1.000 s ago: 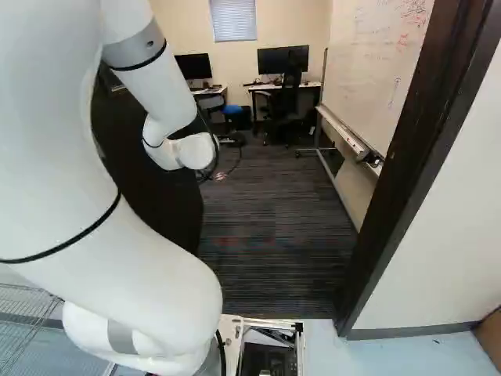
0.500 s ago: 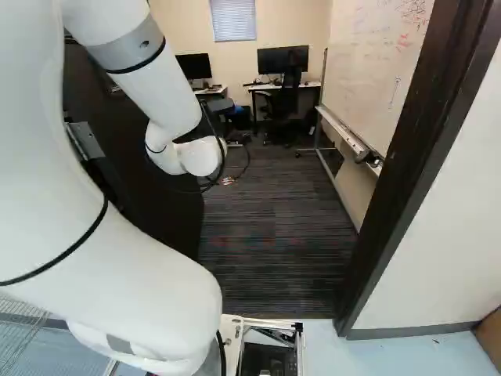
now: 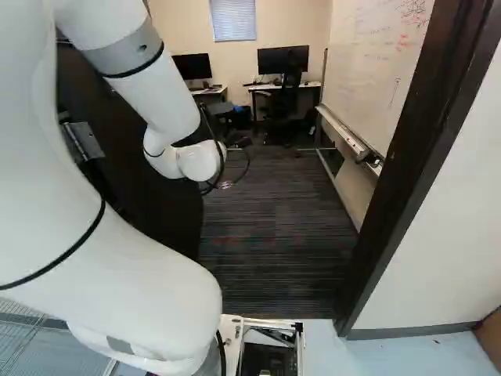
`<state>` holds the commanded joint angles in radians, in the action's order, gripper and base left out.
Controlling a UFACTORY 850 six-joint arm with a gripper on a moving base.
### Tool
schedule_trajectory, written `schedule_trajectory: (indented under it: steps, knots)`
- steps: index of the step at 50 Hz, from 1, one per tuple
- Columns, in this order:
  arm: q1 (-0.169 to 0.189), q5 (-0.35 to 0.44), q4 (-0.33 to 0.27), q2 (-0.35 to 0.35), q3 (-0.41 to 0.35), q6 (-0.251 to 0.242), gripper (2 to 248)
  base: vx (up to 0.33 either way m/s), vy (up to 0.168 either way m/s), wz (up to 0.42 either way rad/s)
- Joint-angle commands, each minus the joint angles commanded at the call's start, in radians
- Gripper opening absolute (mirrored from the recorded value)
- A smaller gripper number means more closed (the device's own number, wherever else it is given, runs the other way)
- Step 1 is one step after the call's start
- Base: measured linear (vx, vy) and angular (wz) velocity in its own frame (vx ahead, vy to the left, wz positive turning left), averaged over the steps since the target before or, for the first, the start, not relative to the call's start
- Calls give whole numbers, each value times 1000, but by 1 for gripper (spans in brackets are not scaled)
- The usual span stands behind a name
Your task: Open the door and move inside
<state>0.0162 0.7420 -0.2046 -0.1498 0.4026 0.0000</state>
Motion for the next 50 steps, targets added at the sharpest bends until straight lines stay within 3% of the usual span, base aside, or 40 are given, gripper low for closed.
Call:
schedule_trajectory:
  steps: [50]
  knots:
    - [-13, 103, 161, -102, -248, 0, 247, 0, 0, 0]
